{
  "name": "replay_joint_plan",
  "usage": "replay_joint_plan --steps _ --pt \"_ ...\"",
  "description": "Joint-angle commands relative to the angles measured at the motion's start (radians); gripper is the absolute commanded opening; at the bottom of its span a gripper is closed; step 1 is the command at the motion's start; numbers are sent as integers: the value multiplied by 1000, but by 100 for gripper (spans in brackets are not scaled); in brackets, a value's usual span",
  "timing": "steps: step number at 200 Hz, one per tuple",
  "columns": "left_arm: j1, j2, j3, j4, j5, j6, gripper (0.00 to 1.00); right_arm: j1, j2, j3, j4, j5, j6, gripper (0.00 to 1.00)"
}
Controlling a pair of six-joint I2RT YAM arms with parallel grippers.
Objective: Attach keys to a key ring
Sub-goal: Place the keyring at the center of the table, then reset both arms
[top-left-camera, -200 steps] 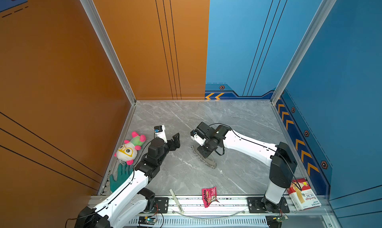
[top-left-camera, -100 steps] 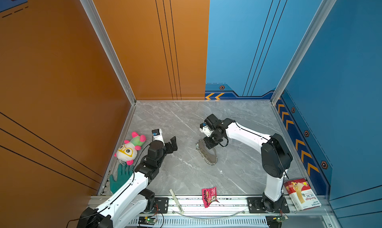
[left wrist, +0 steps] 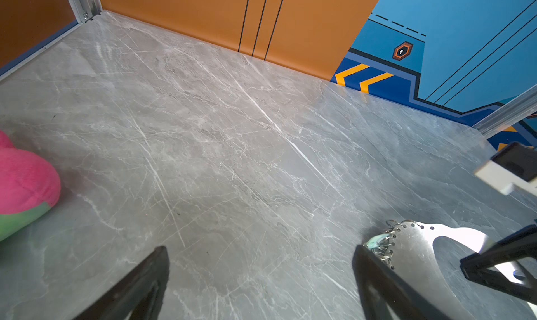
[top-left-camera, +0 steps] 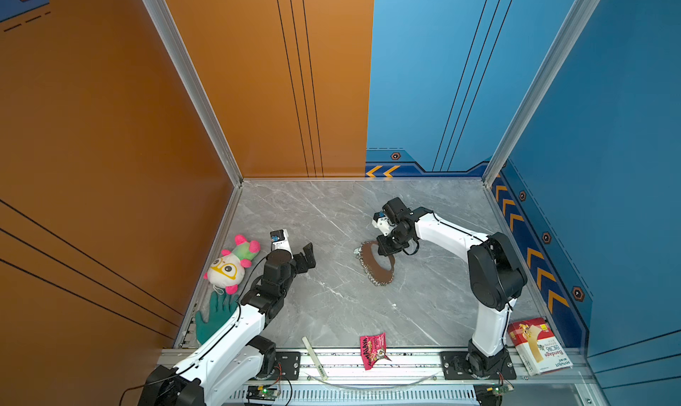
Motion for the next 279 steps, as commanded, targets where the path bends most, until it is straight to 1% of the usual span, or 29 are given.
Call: replay_joint_plan --steps 1,8,37,60,90,127,142,164,183,195,204,214,243,269,279 --pt "12 2 -13 16 7 9 98 -20 9 -35 -10 88 4 21" --pt "12 4 -11 17 6 11 98 -23 0 -44 -9 107 7 24" --pt "13 3 -8 14 -4 26 98 -37 -53 -72 -9 157 5 27" --pt "13 -2 3 3 -55 44 98 -57 -124 -106 -7 220 12 31" --pt "14 -2 36 -37 -128 90 98 -108 -313 -208 61 334 20 36" --pt "12 11 60 -9 -175 135 98 -177 -522 -331 184 392 17 37" --pt "10 13 62 28 -206 158 98 -195 -599 -395 258 418 19 37" --pt "5 20 61 68 -229 223 98 -216 -710 -501 397 447 22 39" --pt "-7 19 55 101 -270 297 98 -248 -794 -587 514 429 40 39" --pt "-32 15 15 213 -322 375 98 -270 -830 -631 575 416 63 39" --pt "-51 19 -12 295 -348 434 98 -286 -856 -672 630 390 55 38" --pt "-64 28 -18 343 -372 484 98 -298 -875 -703 675 387 57 38" --pt "-93 46 -22 424 -371 583 98 -340 -929 -761 722 410 87 38" --pt "-94 59 -28 454 -395 628 98 -369 -972 -831 796 379 69 38" --pt "-95 75 -29 458 -418 645 98 -375 -997 -862 827 375 59 42"
